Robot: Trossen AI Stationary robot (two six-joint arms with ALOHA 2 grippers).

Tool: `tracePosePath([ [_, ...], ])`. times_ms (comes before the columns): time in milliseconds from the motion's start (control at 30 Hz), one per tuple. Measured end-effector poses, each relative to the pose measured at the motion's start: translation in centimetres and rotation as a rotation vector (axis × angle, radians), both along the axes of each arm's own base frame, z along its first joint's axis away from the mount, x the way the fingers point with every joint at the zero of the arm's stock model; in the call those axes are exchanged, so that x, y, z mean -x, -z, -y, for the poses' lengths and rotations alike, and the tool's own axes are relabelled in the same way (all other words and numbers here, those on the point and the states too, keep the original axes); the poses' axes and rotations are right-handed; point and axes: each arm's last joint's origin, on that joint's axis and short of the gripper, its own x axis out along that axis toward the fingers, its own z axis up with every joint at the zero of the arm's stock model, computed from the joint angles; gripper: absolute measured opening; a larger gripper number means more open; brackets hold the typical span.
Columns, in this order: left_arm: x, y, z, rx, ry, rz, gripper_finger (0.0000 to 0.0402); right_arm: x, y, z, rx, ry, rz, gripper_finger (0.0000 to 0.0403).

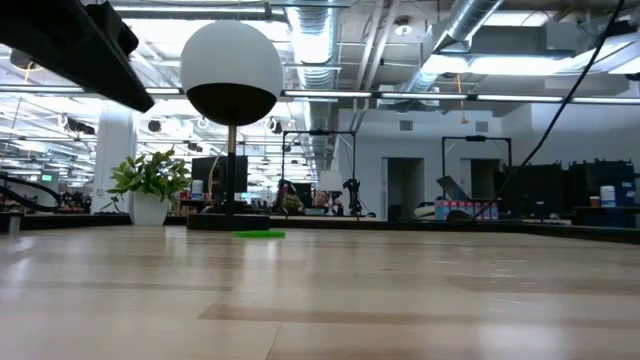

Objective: Pick and place items into bin
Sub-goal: Put the green rubber band into the black bin

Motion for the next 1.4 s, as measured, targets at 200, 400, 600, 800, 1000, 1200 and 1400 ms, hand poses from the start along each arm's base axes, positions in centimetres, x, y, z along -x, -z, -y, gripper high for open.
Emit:
tracePosePath([
  [200,-0.6,-0.1,-1.0,-0.097,-0.080,0.055,0.0089,-1.8,-1.6,2.3,0.069,-0.045,0.199,0.0077],
  [400,-3.6,0.0,-5.6,-0.122,-0.192,-0.007,0.0089,-3.9,-1.0,3.4,0.464,-0.129,0.494,0.0077],
  [600,-5.9,0.3,-12.3,-0.133,-0.374,-0.106,0.0089,-5.8,-0.1,4.6,0.646,-0.170,0.522,0.0077],
  [800,-7.1,0.4,-17.4,-0.055,-0.421,-0.171,0.0089,-6.6,-0.2,5.5,0.646,-0.173,0.510,0.0077],
  [1000,-7.6,0.5,-19.9,0.029,-0.364,-0.205,0.0089,-7.0,-0.2,6.0,0.657,-0.176,0.502,0.0077],
  [1200,-7.8,0.4,-20.7,0.016,-0.254,-0.227,0.0089,-7.1,-0.2,6.0,0.653,-0.173,0.508,0.0077],
  [1400,-7.4,2.2,-20.9,0.040,-0.181,-0.167,0.0089,-7.1,-0.2,6.0,0.651,-0.171,0.511,0.0077],
])
